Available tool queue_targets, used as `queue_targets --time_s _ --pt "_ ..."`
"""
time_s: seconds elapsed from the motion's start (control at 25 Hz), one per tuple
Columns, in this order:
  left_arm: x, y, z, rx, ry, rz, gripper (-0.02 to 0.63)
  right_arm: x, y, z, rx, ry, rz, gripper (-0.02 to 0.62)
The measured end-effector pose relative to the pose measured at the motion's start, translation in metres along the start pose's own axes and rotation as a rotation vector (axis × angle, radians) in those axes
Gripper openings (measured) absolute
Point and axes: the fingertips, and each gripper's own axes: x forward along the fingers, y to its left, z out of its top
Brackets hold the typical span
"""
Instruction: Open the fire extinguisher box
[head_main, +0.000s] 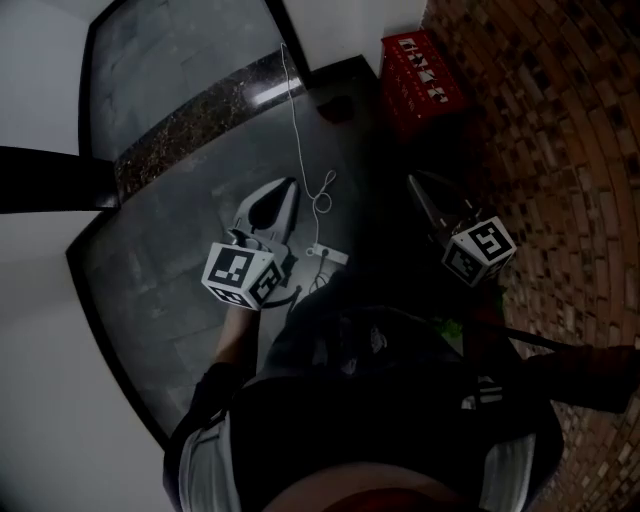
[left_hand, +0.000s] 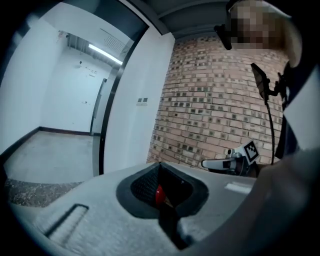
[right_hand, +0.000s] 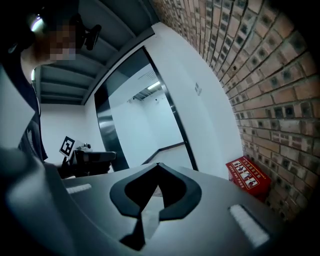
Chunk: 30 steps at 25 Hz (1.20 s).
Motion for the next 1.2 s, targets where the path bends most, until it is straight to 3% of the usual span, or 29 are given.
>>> queue_targets --time_s 0.44,1.2 --pt "0.066 -0.022 0.015 0.054 0.048 0.008 0.003 -0.009 -0.084 0.019 0.105 -0.033 -0.047 0.002" --pt "0.086 -0.010 0.017 0.062 0.079 -0.005 0.003 0.004 -0.099 0.031 0.112 -0.031 -0.056 0.002"
